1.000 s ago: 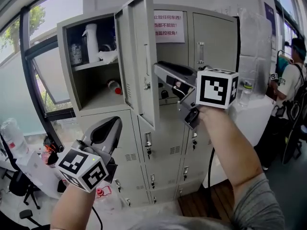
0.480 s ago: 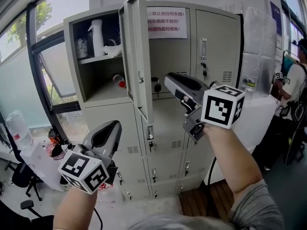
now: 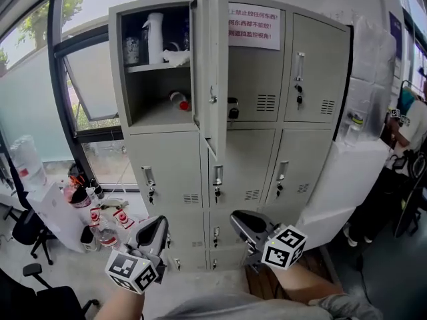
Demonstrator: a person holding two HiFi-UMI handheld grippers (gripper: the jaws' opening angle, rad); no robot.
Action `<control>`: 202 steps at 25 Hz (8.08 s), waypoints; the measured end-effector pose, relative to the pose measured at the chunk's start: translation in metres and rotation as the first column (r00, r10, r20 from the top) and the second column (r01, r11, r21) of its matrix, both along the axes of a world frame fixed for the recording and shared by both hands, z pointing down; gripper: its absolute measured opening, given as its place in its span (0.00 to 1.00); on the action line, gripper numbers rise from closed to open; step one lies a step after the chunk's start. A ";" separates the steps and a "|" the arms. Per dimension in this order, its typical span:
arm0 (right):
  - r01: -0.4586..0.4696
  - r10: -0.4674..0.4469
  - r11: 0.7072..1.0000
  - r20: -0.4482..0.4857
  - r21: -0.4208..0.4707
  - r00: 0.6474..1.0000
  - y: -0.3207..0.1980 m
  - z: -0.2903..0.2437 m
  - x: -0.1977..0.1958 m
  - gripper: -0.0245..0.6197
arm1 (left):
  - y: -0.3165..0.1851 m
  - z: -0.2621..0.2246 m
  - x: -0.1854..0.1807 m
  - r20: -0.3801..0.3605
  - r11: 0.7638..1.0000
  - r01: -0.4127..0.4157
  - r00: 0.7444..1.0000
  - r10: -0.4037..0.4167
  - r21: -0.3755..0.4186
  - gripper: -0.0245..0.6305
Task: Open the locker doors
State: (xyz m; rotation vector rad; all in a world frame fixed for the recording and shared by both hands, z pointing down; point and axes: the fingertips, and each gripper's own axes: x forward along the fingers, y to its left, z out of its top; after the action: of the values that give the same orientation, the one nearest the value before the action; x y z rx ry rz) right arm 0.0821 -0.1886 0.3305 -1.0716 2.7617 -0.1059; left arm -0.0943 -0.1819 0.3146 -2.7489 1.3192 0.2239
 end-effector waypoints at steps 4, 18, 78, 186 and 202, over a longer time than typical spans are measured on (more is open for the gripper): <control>-0.024 0.027 0.994 0.020 -0.108 0.999 0.004 0.062 -0.004 0.10 | 0.009 0.065 -0.023 -0.065 0.993 0.005 0.998 -0.013 -0.121 0.04; -0.008 0.004 0.996 -0.051 -0.086 0.999 0.006 0.075 -0.027 0.09 | 0.019 0.090 -0.049 -0.094 0.990 0.028 0.995 -0.041 -0.136 0.04; -0.413 0.369 0.904 -0.279 -0.115 0.886 -0.306 0.095 -0.305 0.26 | -0.132 0.153 -0.301 -0.122 0.964 -0.119 0.988 0.091 -0.237 0.04; -0.363 0.330 0.924 -0.224 -0.123 0.917 -0.067 0.122 0.071 0.18 | -0.016 0.137 0.023 -0.151 0.940 -0.267 0.959 0.238 -0.213 0.04; 0.013 -0.021 0.999 -0.283 -0.030 0.959 -0.225 0.098 0.051 0.21 | -0.045 0.129 0.111 -0.186 0.966 0.132 0.967 -0.175 -0.222 0.04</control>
State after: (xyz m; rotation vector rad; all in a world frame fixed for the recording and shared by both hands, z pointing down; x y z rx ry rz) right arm 0.1335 -0.4137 0.4284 -1.1511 3.0313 0.0080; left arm 0.0167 -0.2265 0.4435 -2.8343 1.6926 0.3867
